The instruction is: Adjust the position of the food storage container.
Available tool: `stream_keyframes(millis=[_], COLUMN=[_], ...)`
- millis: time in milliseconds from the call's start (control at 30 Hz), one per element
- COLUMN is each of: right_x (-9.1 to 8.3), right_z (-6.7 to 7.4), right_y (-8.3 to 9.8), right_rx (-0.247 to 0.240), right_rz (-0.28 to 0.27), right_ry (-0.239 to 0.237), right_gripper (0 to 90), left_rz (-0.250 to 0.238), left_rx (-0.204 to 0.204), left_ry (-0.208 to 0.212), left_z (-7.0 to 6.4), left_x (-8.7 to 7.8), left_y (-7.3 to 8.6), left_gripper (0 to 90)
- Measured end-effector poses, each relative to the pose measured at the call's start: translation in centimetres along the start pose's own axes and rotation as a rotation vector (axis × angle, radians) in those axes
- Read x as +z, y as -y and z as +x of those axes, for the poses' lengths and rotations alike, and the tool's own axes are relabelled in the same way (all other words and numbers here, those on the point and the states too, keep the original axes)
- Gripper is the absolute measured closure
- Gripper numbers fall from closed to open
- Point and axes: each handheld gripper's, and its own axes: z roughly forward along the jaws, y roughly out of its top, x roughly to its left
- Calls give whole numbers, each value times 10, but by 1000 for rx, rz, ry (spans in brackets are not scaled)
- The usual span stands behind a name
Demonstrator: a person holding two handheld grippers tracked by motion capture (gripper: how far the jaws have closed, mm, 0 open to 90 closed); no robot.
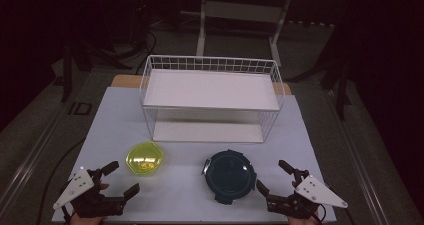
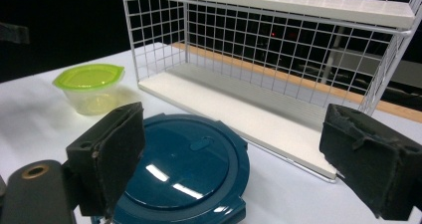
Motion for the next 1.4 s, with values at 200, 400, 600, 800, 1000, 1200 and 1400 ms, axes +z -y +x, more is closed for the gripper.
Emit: stream_keyframes(millis=[200, 400, 600, 800, 1000, 1200, 1400], right_x=[-4, -5, -4, -4, 2, 6, 13], right_z=[-2, -4, -4, -1, 1, 5, 9], right_y=[-3, -7, -7, 2, 13, 24, 33], right_rx=[15, 62, 88, 14, 11, 34, 33], right_rz=[-18, -26, 19, 119, 217, 281, 324], right_ry=[16, 42, -14, -49, -79, -117, -134], right_gripper=[105, 104, 213, 509, 763, 900, 900], left_rz=[-17, -16, -13, -20, -16, -14, -5], left_rx=[3, 5, 3, 9, 20, 18, 20], left_ry=[5, 17, 27, 30, 41, 46, 52], left_z=[-1, -2, -2, -3, -5, -5, -5], left_x=[-1, 0, 1, 1, 3, 3, 4], left_y=[-1, -1, -1, -2, -2, -2, -2], left_gripper=[0, 0, 0, 0, 0, 0, 0])
